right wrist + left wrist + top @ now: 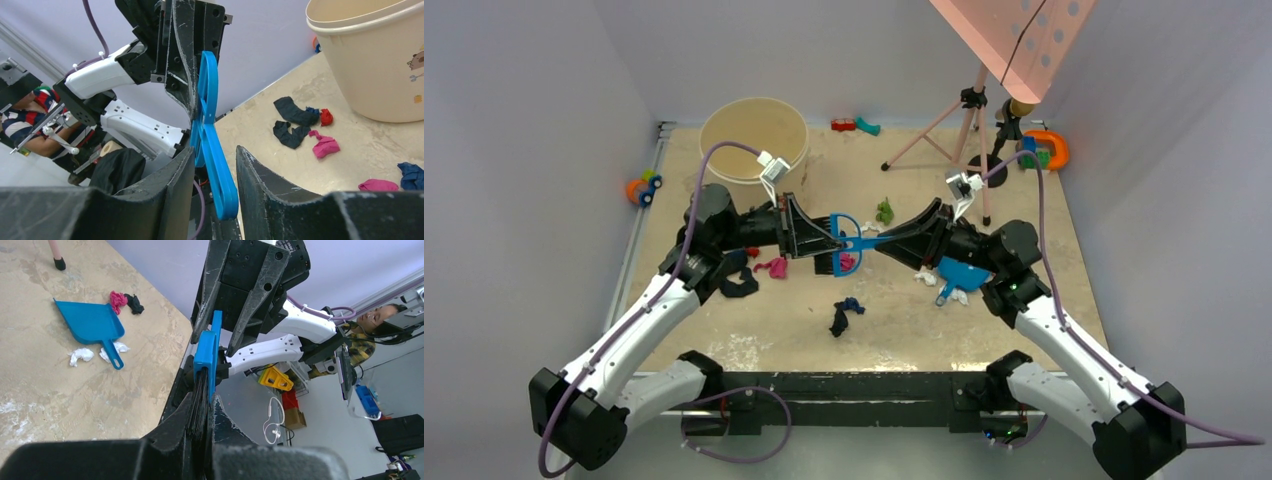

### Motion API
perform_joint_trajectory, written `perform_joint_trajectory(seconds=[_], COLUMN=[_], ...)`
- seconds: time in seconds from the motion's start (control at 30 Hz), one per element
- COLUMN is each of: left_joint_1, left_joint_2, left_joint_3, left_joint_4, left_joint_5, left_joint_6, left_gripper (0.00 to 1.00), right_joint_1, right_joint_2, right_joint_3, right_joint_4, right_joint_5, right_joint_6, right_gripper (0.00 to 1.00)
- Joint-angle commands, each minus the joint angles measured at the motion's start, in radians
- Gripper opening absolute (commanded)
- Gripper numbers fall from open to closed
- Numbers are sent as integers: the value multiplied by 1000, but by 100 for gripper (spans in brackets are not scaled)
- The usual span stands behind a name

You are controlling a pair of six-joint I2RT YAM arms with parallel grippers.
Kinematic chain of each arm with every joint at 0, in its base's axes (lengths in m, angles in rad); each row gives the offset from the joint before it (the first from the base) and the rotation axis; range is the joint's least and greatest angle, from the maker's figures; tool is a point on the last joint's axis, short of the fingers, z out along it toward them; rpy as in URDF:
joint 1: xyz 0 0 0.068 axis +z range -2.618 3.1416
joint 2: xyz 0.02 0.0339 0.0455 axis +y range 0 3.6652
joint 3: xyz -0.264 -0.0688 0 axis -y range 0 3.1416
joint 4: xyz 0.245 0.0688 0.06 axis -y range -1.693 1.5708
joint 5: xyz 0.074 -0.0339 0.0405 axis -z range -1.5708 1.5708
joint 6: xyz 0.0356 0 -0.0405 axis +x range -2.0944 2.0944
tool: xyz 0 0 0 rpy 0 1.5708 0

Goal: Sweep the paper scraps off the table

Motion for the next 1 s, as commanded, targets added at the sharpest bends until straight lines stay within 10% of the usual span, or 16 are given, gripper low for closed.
perform_joint_trajectory(seconds=[0.0,0.13,0.3,0.4,0.53,0.8,0.97], left_joint_1=[-3,-6,-6,-3,-3,-27,-249], left_joint_2=[12,20,17,2,-11,109,317], left_joint_3=[-5,-5,-3,23,78,61,192], left_joint_4=[73,85,32,-169,-460,-417,-456], left_joint_5=[12,12,-1,-127,-410,-479,-665], left_joint_6=[-18,-23,16,104,238,221,287], left_gripper=[0,0,3,62,98,100,95], right_joint_1=[2,4,5,4,4,2,2], right_joint_2=[9,14,-36,-107,-200,-179,-7], right_joint_3=[20,25,11,28,67,225,340], right_joint_4=[57,50,-3,-200,-513,-1104,-1441], right_joint_5=[-18,-6,66,259,645,1388,1640], right_joint_6=[14,13,-18,-100,-166,-123,86], right_gripper=[36,0,0,0,0,0,0])
